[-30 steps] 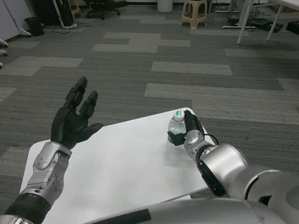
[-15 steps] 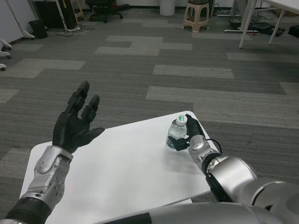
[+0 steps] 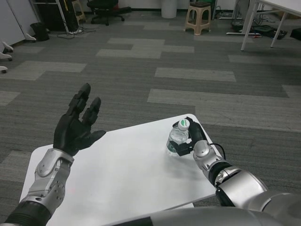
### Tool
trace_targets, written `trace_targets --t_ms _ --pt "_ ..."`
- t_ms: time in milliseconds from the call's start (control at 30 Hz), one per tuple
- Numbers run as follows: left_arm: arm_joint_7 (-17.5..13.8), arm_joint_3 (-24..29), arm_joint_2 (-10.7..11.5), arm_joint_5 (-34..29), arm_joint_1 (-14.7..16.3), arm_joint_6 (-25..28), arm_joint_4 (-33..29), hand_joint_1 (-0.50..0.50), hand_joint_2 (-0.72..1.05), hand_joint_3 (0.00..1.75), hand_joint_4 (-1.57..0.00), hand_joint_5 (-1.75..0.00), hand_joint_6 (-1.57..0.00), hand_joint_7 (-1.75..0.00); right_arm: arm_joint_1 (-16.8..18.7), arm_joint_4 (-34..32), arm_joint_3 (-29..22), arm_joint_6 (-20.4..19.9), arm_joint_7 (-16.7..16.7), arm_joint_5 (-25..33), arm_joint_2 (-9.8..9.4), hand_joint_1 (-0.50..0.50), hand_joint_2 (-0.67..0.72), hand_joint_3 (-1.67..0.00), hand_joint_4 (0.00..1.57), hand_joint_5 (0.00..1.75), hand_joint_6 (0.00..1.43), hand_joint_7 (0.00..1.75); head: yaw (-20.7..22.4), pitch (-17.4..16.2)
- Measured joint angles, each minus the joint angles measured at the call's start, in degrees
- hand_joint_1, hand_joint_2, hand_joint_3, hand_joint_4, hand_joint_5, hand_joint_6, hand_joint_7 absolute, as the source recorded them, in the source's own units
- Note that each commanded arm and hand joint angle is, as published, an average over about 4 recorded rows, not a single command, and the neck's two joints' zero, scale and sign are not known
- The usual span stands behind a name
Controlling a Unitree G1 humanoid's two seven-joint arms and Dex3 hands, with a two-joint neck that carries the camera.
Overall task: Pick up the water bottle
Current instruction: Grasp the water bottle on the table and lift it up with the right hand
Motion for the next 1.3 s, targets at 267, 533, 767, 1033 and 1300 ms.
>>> trace_targets --t_ms 267,533,767,1033,1300 --pt "0.00 0.02 0.01 0.01 0.18 0.00 -0.24 -0.29 0.60 0.09 0.00 0.00 0.00 0.00 3.18 -7.44 -1.57 0.04 0.44 -0.03 -1.09 -0.46 -0.54 -1.51 1.37 1.55 1.28 1.45 -0.20 0.19" --pt "0.00 0.02 0.05 0.01 0.26 0.00 -0.39 -0.28 0.60 0.09 0.00 0.00 0.00 0.00 6.77 -16.33 -2.64 0.14 0.47 0.04 -2.76 -0.46 -0.54 -1.51 1.34 1.55 1.27 1.47 -0.37 0.30" --pt "0.00 0.05 0.08 0.01 0.28 0.01 -0.42 -0.28 0.60 0.09 0.00 0.00 0.00 0.00 10.12 -25.01 -3.65 0.29 0.52 0.32 -3.40 -0.46 -0.54 -1.51 1.33 1.55 1.24 1.47 -0.45 0.14" --pt "0.00 0.09 0.10 0.02 0.28 0.02 -0.44 -0.28 0.60 0.09 0.00 0.00 0.00 0.00 12.51 -33.83 -4.30 0.42 0.52 0.80 -4.32 -0.46 -0.54 -1.51 1.31 1.55 1.23 1.45 -0.42 0.12" --pt "0.00 0.10 0.13 0.02 0.28 0.02 -0.47 -0.28 0.60 0.09 0.00 0.00 0.00 0.00 13.89 -38.60 -4.31 0.42 0.53 1.12 -4.86 -0.46 -0.54 -1.51 1.31 1.55 1.23 1.41 -0.45 -0.04"
